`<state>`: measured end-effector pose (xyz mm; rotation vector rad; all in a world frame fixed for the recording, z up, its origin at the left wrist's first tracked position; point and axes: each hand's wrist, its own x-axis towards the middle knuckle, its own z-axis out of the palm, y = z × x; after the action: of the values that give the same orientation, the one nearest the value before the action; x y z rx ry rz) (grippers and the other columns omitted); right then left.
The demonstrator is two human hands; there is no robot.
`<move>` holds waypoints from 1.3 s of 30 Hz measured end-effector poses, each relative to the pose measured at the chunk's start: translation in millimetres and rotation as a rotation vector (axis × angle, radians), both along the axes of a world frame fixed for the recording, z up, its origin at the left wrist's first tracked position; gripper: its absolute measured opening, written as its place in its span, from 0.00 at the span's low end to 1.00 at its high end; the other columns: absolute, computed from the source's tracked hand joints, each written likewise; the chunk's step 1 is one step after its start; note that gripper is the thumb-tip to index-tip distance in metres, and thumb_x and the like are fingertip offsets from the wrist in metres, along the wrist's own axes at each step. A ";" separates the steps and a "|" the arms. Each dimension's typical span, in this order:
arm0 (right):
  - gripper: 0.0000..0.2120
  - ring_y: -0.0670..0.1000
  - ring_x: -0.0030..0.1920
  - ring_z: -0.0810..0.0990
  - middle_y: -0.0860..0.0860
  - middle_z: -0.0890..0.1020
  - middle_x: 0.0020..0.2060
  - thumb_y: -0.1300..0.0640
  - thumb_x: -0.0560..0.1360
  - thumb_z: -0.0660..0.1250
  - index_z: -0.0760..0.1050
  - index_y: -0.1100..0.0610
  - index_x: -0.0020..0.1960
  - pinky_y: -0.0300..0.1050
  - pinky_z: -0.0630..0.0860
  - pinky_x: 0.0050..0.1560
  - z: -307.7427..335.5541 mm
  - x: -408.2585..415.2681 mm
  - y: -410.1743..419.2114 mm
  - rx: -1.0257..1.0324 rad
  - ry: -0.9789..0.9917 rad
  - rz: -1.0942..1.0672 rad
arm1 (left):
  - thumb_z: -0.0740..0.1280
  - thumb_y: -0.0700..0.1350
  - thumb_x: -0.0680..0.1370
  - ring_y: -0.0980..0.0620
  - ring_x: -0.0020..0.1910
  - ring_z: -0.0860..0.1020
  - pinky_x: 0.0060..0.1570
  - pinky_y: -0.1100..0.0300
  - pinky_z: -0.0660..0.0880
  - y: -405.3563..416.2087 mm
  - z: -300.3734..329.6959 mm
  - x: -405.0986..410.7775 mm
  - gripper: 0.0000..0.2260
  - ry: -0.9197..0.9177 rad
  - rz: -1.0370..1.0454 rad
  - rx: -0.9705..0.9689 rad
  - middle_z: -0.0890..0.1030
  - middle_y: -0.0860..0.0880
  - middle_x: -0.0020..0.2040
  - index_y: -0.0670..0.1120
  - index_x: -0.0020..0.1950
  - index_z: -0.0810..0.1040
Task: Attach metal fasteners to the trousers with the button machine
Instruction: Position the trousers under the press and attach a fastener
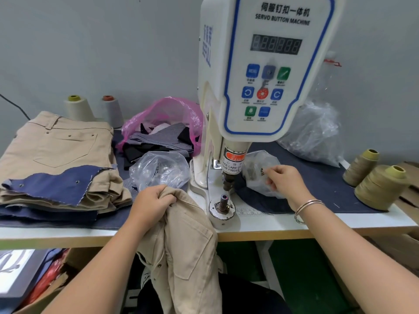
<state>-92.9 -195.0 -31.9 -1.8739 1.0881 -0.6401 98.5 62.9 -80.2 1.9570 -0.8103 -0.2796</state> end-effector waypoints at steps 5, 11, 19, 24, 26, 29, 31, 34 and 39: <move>0.13 0.42 0.21 0.71 0.50 0.79 0.27 0.57 0.77 0.65 0.77 0.57 0.34 0.33 0.69 0.25 1.8 -0.5 6.6 -0.019 0.064 0.030 | 0.64 0.49 0.64 0.52 0.32 0.69 0.35 0.55 0.64 0.3 0.4 -1.2 0.12 -0.004 0.001 -0.002 0.71 0.50 0.28 0.40 0.32 0.71; 0.13 0.44 0.22 0.68 0.49 0.74 0.25 0.57 0.78 0.65 0.75 0.59 0.36 0.33 0.68 0.25 22.3 -5.1 32.0 0.187 -0.080 0.143 | 0.64 0.49 0.64 0.52 0.31 0.69 0.35 0.55 0.63 -0.4 0.4 -0.3 0.11 -0.006 -0.003 0.005 0.71 0.51 0.27 0.41 0.31 0.70; 0.09 0.44 0.22 0.66 0.49 0.72 0.25 0.59 0.76 0.66 0.71 0.56 0.39 0.33 0.62 0.22 18.8 -2.0 85.3 0.733 -0.138 0.338 | 0.64 0.49 0.64 0.53 0.30 0.68 0.34 0.56 0.63 0.2 1.2 -1.2 0.12 -0.006 -0.010 -0.005 0.70 0.51 0.27 0.40 0.31 0.70; 0.08 0.43 0.20 0.66 0.49 0.72 0.24 0.59 0.76 0.66 0.74 0.59 0.39 0.33 0.62 0.19 20.1 2.7 95.6 0.953 -0.211 0.310 | 0.64 0.49 0.64 0.53 0.30 0.67 0.34 0.56 0.62 0.1 0.7 -0.7 0.13 -0.013 -0.008 -0.001 0.70 0.50 0.27 0.39 0.32 0.70; 0.08 0.43 0.19 0.67 0.49 0.72 0.23 0.60 0.76 0.65 0.75 0.60 0.39 0.32 0.63 0.19 20.9 4.3 98.6 1.026 -0.243 0.287 | 0.64 0.50 0.64 0.53 0.30 0.68 0.34 0.56 0.63 -0.4 0.4 -0.3 0.13 -0.020 -0.005 0.004 0.70 0.51 0.28 0.39 0.32 0.71; 0.08 0.43 0.19 0.68 0.49 0.72 0.23 0.60 0.77 0.64 0.74 0.61 0.39 0.32 0.63 0.18 21.2 4.9 102.3 1.095 -0.283 0.263 | 0.64 0.50 0.63 0.53 0.31 0.69 0.34 0.56 0.64 -0.8 0.3 0.2 0.12 -0.014 -0.001 0.003 0.71 0.51 0.28 0.40 0.32 0.72; 0.08 0.43 0.18 0.68 0.49 0.72 0.22 0.61 0.77 0.64 0.74 0.61 0.40 0.32 0.63 0.17 21.4 4.9 103.5 1.127 -0.306 0.252 | 0.64 0.50 0.63 0.54 0.31 0.69 0.34 0.56 0.64 -0.6 0.0 0.6 0.10 -0.012 0.002 0.000 0.71 0.53 0.27 0.42 0.31 0.72; 0.08 0.43 0.18 0.69 0.50 0.72 0.22 0.61 0.78 0.63 0.74 0.62 0.40 0.32 0.64 0.17 22.7 6.6 106.0 1.160 -0.336 0.227 | 0.64 0.50 0.63 0.53 0.31 0.69 0.35 0.56 0.64 -0.5 -0.9 1.1 0.11 -0.007 0.000 0.000 0.71 0.52 0.27 0.41 0.32 0.73; 0.10 0.44 0.18 0.71 0.51 0.74 0.21 0.61 0.78 0.62 0.73 0.62 0.39 0.32 0.66 0.17 24.7 10.6 109.9 1.126 -0.342 0.160 | 0.64 0.50 0.63 0.53 0.32 0.70 0.35 0.55 0.65 -0.6 -1.4 1.1 0.11 0.005 0.009 -0.001 0.72 0.51 0.28 0.41 0.32 0.74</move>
<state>-82.3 -85.1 -7.2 -0.8167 0.7844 -0.1478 99.5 62.3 -81.6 1.9573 -0.7983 -0.2785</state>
